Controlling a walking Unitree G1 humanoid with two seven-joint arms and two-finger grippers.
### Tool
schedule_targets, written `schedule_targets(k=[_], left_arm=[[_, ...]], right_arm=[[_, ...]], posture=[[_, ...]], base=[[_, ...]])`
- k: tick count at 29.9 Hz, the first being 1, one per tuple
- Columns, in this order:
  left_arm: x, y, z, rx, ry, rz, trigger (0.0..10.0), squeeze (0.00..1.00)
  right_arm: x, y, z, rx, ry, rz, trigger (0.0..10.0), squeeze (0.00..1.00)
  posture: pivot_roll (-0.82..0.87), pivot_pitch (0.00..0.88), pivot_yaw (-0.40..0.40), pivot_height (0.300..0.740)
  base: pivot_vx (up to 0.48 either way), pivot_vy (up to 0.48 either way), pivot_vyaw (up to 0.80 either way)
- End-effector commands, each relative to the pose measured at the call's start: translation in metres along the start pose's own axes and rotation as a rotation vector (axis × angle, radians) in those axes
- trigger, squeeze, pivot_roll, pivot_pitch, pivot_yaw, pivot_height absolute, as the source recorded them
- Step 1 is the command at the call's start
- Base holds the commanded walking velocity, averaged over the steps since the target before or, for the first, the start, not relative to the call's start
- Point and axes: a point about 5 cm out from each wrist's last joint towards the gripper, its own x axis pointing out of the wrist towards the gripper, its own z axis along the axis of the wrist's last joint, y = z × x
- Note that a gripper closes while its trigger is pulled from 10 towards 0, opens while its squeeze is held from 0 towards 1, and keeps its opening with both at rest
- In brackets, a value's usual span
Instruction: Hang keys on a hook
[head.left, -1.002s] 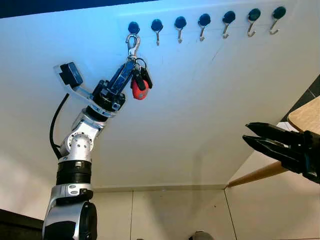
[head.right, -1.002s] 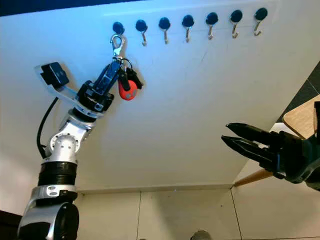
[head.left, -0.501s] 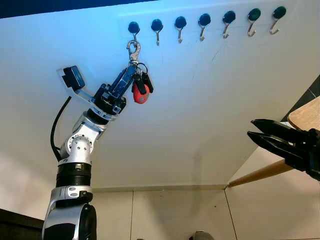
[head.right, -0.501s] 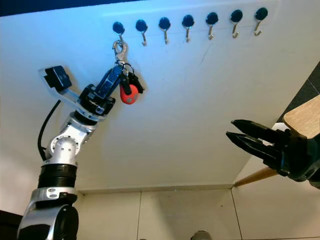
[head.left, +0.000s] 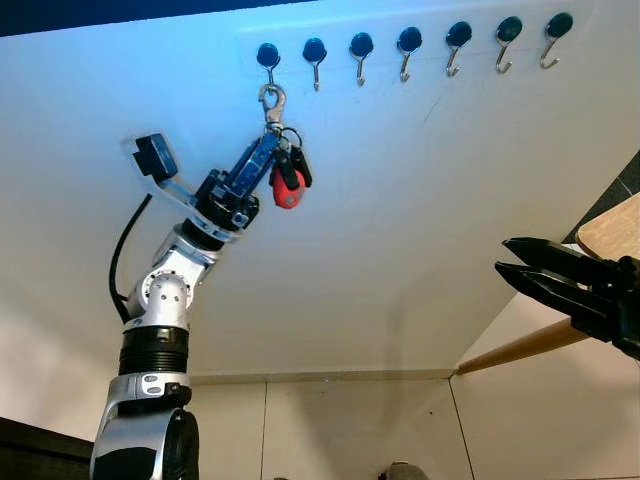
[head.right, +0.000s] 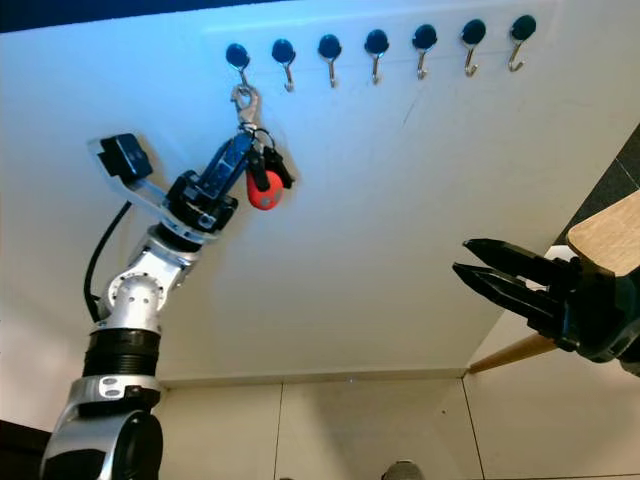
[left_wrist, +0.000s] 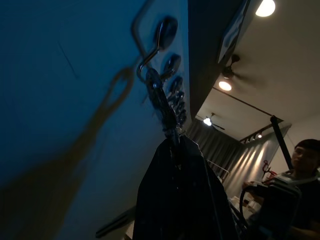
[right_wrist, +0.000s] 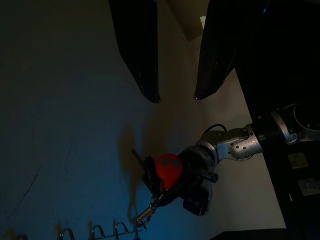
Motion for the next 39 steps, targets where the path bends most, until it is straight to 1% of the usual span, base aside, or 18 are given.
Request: schedule_targets(k=[1,15,16,18,19,20,21,22,24,25,26,34,37,38,39], left_arm=[[-0.003,0.0,-0.002,-0.006,-0.006,0.006,10.0,0.0],[-0.003,0.003,-0.005,-0.02,-0.016,0.024,10.0,0.0],[-0.003,0.002,-0.005,-0.024,-0.014,0.023,10.0,0.03],[-0.003,0.002,-0.005,-0.026,-0.014,0.023,10.0,0.03],[-0.003,0.002,-0.005,-0.027,-0.013,0.023,10.0,0.32],[-0.003,0.002,-0.005,-0.027,-0.013,0.023,10.0,0.32],[-0.003,0.002,-0.005,-0.031,-0.011,0.021,10.0,0.64],[-0.003,0.002,-0.005,-0.032,-0.009,0.02,10.0,0.8],[-0.004,0.002,-0.006,-0.034,-0.005,0.02,10.0,0.95],[-0.004,0.002,-0.006,-0.034,-0.005,0.02,10.0,0.95],[-0.004,0.002,-0.006,-0.034,-0.004,0.022,10.0,1.0],[-0.007,0.003,-0.007,-0.038,0.006,0.031,10.0,1.0],[-0.01,0.004,-0.008,-0.036,0.013,0.04,10.0,1.0],[-0.015,0.006,-0.009,-0.037,0.02,0.053,10.0,1.0],[-0.015,0.006,-0.009,-0.037,0.02,0.053,10.0,1.0]], right_arm=[[0.001,0.002,0.003,-0.015,0.005,0.015,10.0,0.0],[0.001,0.002,0.004,-0.019,0.006,0.017,10.0,0.0],[0.001,0.002,0.005,-0.019,0.005,0.017,10.0,0.0],[0.001,0.003,0.005,-0.02,0.005,0.017,10.0,0.0],[0.001,0.003,0.005,-0.021,0.005,0.016,10.0,0.0],[0.001,0.003,0.005,-0.021,0.005,0.016,10.0,0.0],[0.0,0.003,0.005,-0.021,0.004,0.015,10.0,0.0],[0.0,0.002,0.005,-0.021,0.003,0.014,10.0,0.0],[0.0,0.003,0.005,-0.021,0.004,0.013,10.0,0.0],[0.0,0.003,0.005,-0.021,0.004,0.013,10.0,0.0],[0.001,0.003,0.005,-0.021,0.004,0.013,10.0,0.0],[0.001,0.003,0.004,-0.021,0.006,0.013,10.0,0.0],[0.001,0.003,0.004,-0.02,0.006,0.013,10.0,0.0],[0.001,0.003,0.004,-0.02,0.006,0.014,10.0,0.0],[0.001,0.003,0.004,-0.02,0.006,0.014,10.0,0.0]], posture=[[-0.19,0.126,0.114,0.74],[-0.2,0.126,0.112,0.74],[-0.19,0.13,0.112,0.74],[-0.19,0.13,0.112,0.74],[-0.19,0.13,0.112,0.74],[-0.19,0.13,0.112,0.74],[-0.19,0.13,0.112,0.74],[-0.19,0.13,0.112,0.74],[-0.19,0.13,0.113,0.74],[-0.19,0.13,0.113,0.74],[-0.19,0.13,0.113,0.74],[-0.19,0.129,0.114,0.74],[-0.2,0.125,0.113,0.74],[-0.2,0.125,0.113,0.74],[-0.2,0.125,0.113,0.74]], base=[[0.0,0.0,0.0],[0.0,0.0,0.0],[0.0,0.0,0.0],[0.0,0.0,0.0],[0.0,0.0,0.0],[0.0,0.0,0.0],[0.0,0.0,0.0],[0.0,0.0,0.0],[0.0,0.0,0.0],[0.0,0.0,0.0],[0.0,0.0,0.0],[0.0,0.0,0.0],[0.0,0.0,0.0],[0.0,0.0,0.0],[0.0,0.0,0.0]])
